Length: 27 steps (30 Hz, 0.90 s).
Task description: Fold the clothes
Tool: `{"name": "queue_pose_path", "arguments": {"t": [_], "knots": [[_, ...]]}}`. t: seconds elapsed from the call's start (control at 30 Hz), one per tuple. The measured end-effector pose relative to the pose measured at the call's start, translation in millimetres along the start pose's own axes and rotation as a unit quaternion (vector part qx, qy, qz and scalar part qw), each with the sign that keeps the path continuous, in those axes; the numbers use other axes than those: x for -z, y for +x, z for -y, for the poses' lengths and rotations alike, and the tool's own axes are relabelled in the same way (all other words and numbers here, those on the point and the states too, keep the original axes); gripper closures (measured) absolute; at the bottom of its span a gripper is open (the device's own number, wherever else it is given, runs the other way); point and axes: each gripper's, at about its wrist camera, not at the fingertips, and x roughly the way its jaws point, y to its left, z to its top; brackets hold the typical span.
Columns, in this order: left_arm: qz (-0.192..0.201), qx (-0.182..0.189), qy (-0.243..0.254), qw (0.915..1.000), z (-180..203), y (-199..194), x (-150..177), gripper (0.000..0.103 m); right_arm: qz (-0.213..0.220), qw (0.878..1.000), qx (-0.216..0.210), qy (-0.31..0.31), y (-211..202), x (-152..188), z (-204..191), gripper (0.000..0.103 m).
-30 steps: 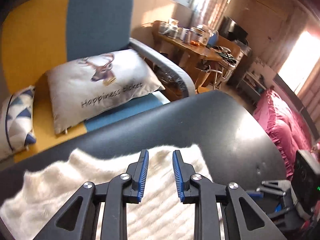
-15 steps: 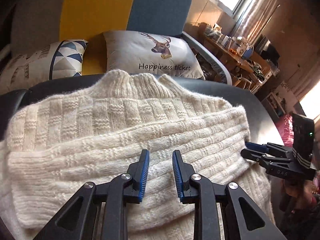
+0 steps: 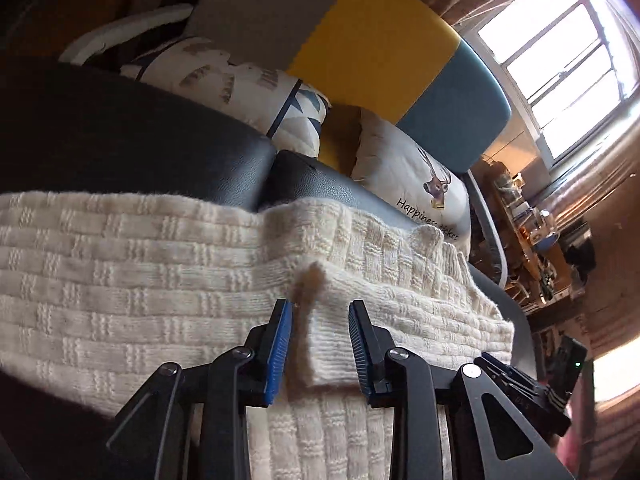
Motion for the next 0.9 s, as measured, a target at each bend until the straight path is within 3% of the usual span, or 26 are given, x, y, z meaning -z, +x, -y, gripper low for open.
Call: {"name": "queue_pose_path", "arguments": {"t": [0.17,0.23,0.27,0.3,0.57,0.7,0.77,0.8,0.83,0.9], "knots": [[-0.047,0.03,0.018,0.9983,8,16,12,0.07,0.004,1.0,-0.016,0.026,0,0,7,0.066],[-0.042,0.019,0.036,0.9983,18,21,17,0.072,0.007,1.0,-0.014,0.024,0,1,6,0.066],[-0.037,0.013,0.048,0.9981,23,21,18,0.079,0.007,1.0,-0.012,0.022,0,1,5,0.066],[-0.032,0.011,0.055,0.9979,27,20,19,0.1,0.007,1.0,-0.009,0.017,0,1,4,0.066],[-0.005,0.008,0.069,0.9976,43,0,14,0.099,0.011,1.0,0.0,0.001,1,2,0,0.065],[0.009,0.007,0.076,0.997,52,-10,11,0.09,-0.004,1.0,-0.005,0.009,-1,-4,2,0.065],[0.016,0.006,0.08,0.9967,56,-16,10,0.076,0.01,1.0,-0.016,0.017,-9,-10,3,0.065],[0.019,0.006,0.082,0.9965,58,-18,9,0.064,0.019,0.999,-0.02,0.018,-12,-13,3,0.065],[0.017,0.0,0.083,0.9964,59,-15,9,0.059,0.021,1.0,-0.013,0.014,-13,-18,2,0.065],[0.002,-0.023,0.087,0.9959,59,3,10,0.059,0.021,1.0,0.001,0.014,-10,-26,5,0.065]]}}
